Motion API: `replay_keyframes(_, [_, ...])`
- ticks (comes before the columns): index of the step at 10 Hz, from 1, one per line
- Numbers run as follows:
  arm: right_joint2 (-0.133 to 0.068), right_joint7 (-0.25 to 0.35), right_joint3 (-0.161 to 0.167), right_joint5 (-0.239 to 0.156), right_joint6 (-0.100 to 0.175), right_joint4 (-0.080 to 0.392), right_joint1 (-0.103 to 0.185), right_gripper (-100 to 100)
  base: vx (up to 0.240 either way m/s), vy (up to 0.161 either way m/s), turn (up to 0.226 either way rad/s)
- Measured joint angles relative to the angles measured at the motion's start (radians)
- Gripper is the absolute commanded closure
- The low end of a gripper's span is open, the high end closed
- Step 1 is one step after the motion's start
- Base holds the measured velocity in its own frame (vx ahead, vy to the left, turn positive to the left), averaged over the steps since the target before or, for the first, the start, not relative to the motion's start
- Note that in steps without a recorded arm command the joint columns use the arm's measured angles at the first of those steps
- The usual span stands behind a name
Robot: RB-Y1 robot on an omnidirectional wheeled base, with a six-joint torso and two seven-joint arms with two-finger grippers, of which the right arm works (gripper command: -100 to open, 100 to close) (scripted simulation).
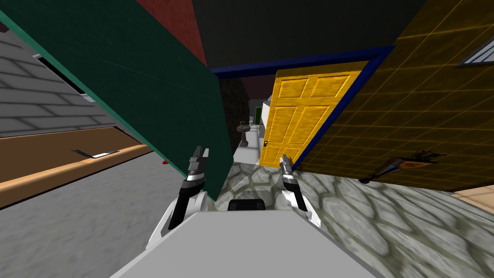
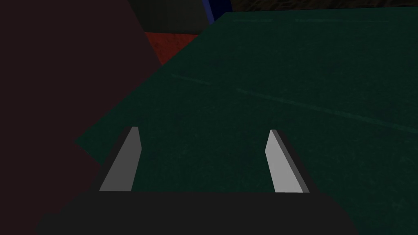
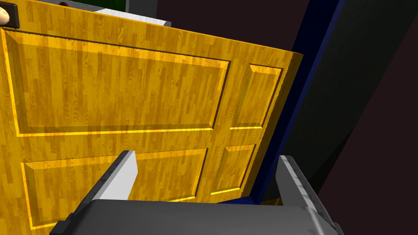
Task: Pull the door open
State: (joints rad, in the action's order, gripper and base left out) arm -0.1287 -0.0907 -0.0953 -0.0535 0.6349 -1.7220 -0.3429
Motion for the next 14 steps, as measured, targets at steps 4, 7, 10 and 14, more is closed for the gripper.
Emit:
replay_keyframes(4, [-0.018,0.014,-0.016,-0.026,0.019,0.112,0.041,-100,0.073,-0.021,0.093])
replay_keyframes(7, [-0.032,0.028,-0.028,-0.046,0.036,0.191,0.062,-100,0.067,-0.012,0.08])
replay_keyframes(10, [-0.049,0.043,-0.042,-0.068,0.055,0.277,0.09,-100,0.07,-0.018,0.094])
replay_keyframes(14, [-0.067,0.058,-0.057,-0.093,0.076,0.384,0.122,-100,0.066,-0.018,0.101])
